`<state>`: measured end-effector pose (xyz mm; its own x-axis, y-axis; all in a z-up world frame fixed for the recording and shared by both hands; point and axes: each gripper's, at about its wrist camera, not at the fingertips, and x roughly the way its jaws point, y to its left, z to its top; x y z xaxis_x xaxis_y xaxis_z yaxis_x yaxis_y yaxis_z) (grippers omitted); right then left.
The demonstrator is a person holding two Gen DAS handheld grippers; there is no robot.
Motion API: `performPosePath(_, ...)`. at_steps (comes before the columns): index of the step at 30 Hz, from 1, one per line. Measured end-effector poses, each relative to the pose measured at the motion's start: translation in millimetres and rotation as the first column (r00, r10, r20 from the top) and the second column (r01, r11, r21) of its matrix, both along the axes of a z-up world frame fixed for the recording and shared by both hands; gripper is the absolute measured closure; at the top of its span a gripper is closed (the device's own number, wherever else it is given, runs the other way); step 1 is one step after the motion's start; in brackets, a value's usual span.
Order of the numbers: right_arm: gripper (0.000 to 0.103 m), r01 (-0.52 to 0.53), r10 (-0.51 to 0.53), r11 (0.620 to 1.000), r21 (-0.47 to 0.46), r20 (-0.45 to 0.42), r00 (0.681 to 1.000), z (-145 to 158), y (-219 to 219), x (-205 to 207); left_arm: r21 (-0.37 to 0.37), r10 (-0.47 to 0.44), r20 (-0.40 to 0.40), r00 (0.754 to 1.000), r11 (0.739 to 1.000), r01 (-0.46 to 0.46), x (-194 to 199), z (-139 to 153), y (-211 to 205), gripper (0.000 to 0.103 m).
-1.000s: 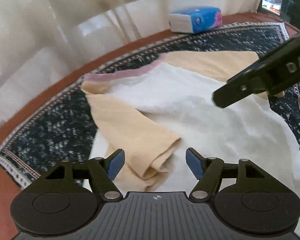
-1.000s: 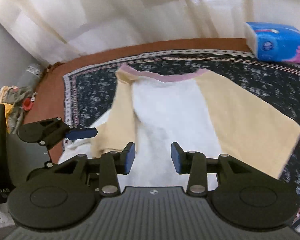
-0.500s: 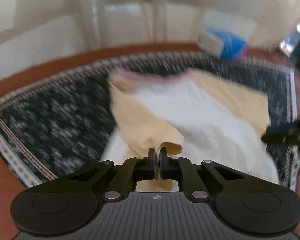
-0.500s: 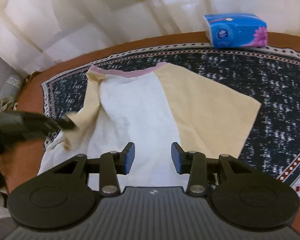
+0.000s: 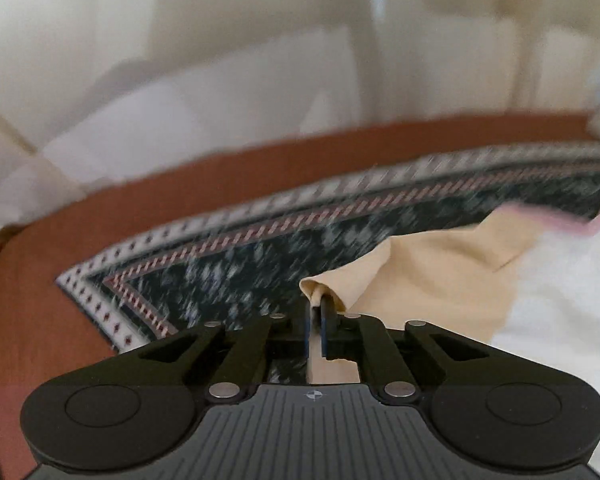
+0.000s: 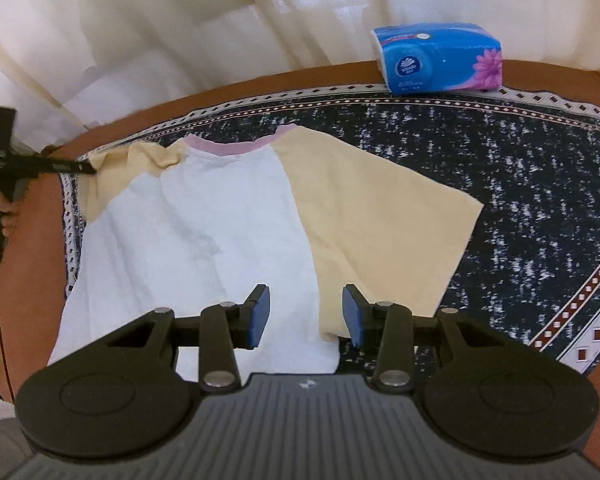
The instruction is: Fold clothes
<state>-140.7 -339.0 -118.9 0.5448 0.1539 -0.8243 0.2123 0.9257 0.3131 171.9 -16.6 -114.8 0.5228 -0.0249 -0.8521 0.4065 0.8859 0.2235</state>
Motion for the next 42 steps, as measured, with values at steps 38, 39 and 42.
performPosePath(38,0.059,-0.067,0.07,0.994,-0.082,0.032,0.997,-33,-110,18,-0.199,-0.375,-0.168,0.912,0.919,0.341,-398,-4,-188,0.037)
performPosePath(39,0.059,-0.075,0.077,0.993,-0.093,0.028,0.997,-35,-109,21,-0.197,-0.375,-0.171,0.911,0.919,0.341,-396,-5,-186,0.038)
performPosePath(42,0.059,-0.078,0.082,0.99,-0.115,0.024,0.996,-41,-107,31,-0.19,-0.361,-0.182,0.915,0.926,0.327,-393,-9,-187,0.04)
